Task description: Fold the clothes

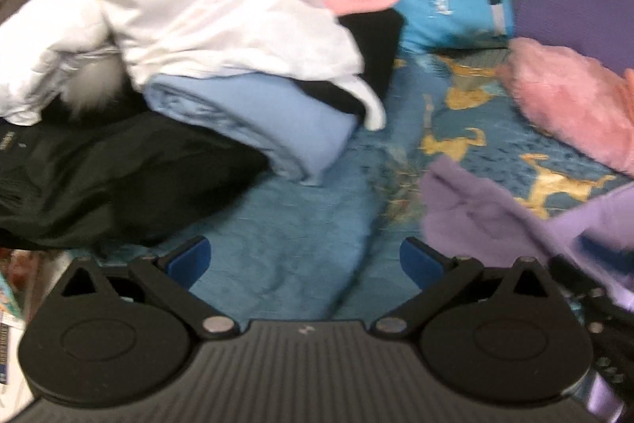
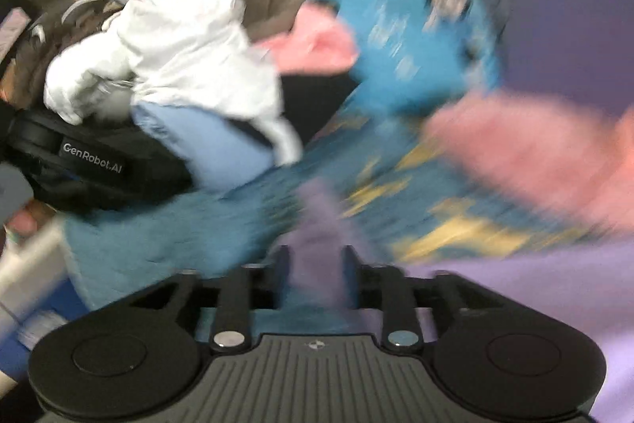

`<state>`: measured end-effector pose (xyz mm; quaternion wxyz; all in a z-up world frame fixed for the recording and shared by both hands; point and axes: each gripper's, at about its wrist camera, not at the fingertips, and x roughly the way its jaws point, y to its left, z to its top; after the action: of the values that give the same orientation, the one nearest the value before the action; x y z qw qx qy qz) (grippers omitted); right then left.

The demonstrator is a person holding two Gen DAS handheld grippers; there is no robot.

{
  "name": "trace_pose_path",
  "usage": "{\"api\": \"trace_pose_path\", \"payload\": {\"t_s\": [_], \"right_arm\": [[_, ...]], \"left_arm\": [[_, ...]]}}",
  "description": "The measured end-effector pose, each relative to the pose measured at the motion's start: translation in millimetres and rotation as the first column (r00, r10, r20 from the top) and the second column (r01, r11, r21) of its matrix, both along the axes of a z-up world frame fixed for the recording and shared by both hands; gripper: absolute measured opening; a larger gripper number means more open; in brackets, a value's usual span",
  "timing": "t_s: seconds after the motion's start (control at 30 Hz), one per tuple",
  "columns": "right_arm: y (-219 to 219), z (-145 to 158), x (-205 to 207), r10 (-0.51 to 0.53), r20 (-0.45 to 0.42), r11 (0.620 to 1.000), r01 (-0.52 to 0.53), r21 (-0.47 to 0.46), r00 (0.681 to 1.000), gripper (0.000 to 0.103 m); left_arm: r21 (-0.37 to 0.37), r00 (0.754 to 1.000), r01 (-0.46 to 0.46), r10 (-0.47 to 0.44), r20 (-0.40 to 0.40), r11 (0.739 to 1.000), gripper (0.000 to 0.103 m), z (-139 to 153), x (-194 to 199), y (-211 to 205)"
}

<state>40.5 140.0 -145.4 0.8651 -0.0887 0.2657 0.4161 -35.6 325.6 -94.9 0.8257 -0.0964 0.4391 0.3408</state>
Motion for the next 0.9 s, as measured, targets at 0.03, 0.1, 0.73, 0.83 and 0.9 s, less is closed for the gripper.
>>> {"api": "trace_pose_path", "payload": {"t_s": [0.03, 0.1, 0.73, 0.83, 0.9], "right_arm": [[-6.4, 4.3, 3.4, 0.004, 0.032, 1.000, -0.004, -0.022, 0.999, 0.055], [-10.0, 9.2, 14.8, 0.038, 0.064, 0.996, -0.033, -0.079, 0.997, 0.057], [97.7, 69.7, 94.7, -0.040, -0.067, 0.999, 0.038, -0.032, 0.997, 0.004], [103.2, 107.7, 114.9, -0.113, -0.026, 0.990, 0.115, 0.087, 0.993, 0.004], [116.5, 115.8, 122.6, -0.159, -0.013, 0.979, 0.159, 0.127, 0.987, 0.004]], "left_arm": [[-0.005, 1.000, 0.011, -0.011, 0.000, 1.000, 0.103, -0.7, 3.4, -4.2], [-0.011, 0.999, 0.032, -0.032, 0.000, 0.999, 0.103, -1.6, 9.0, -12.5], [-0.032, 0.998, -0.046, 0.047, 0.032, 0.998, 0.103, -3.6, -30.0, 33.8], [-0.042, 0.998, -0.050, 0.052, 0.041, 0.998, 0.103, -3.8, -32.7, 39.2], [-0.046, 0.998, -0.052, 0.053, 0.037, 0.998, 0.103, -5.8, -32.5, 39.9]]}}
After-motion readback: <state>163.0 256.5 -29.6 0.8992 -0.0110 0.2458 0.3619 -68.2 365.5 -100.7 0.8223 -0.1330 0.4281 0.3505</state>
